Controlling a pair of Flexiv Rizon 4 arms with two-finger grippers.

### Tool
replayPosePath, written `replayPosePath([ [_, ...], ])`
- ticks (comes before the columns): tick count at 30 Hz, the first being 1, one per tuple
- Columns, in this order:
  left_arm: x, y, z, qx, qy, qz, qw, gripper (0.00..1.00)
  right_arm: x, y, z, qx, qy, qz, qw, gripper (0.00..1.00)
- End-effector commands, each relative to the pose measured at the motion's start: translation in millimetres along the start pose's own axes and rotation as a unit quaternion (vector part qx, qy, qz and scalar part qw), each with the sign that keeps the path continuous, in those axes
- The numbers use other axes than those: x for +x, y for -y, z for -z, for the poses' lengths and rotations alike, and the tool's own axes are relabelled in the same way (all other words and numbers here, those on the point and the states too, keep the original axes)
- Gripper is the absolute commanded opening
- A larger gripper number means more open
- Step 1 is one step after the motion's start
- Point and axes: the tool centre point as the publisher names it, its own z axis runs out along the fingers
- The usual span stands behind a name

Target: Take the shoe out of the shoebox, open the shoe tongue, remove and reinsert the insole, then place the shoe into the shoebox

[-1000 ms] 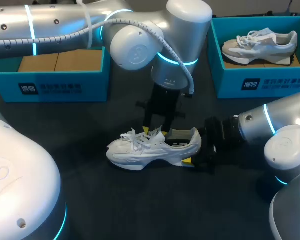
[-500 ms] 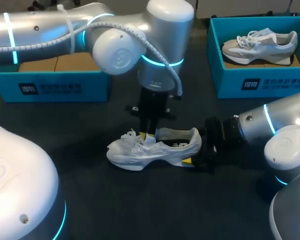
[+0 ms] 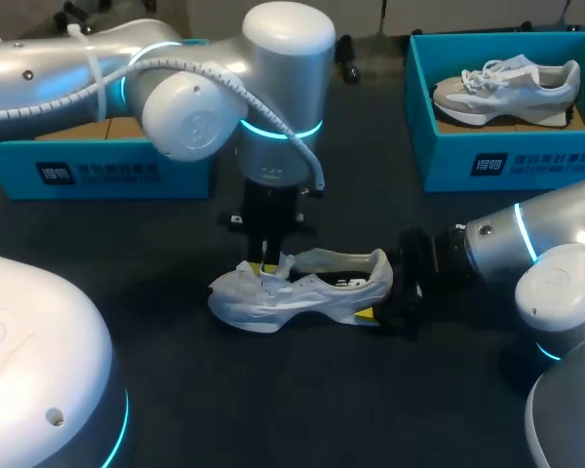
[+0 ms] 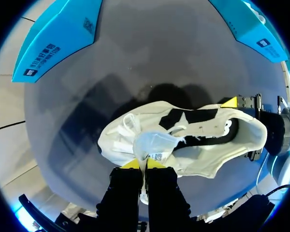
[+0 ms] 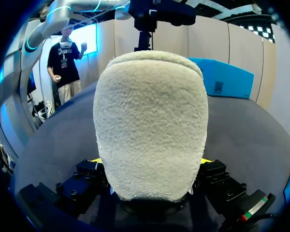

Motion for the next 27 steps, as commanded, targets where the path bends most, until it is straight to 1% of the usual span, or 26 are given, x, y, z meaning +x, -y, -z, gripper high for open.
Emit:
replayPosePath([
  [1, -9.4, -2.0, -7.0, 0.009, -0.015, 0.006, 1.000, 0.00, 1.5, -0.1, -2.3, 0.002, 0.001, 0.000, 1.000, 0.00],
  [7, -20.8, -2.9, -1.9, 0.022, -0.035, 0.022, 0.999, 0.00, 1.5, -0.1, -2.3, 0.002, 0.001, 0.000, 1.000, 0.00],
  [9, -22.5, -3.2, 1.6, 0.027, -0.046, 0.023, 0.998, 0.00, 1.5, -0.1, -2.3, 0.002, 0.001, 0.000, 1.000, 0.00],
  [20, -27.4, -2.4, 21.1, 0.050, -0.071, 0.030, 0.996, 0.00, 1.5, -0.1, -2.3, 0.002, 0.001, 0.000, 1.000, 0.00],
  [27, -42.6, -2.2, 25.3, 0.056, -0.077, 0.041, 0.995, 0.00, 1.5, -0.1, -2.3, 0.002, 0.001, 0.000, 1.000, 0.00],
])
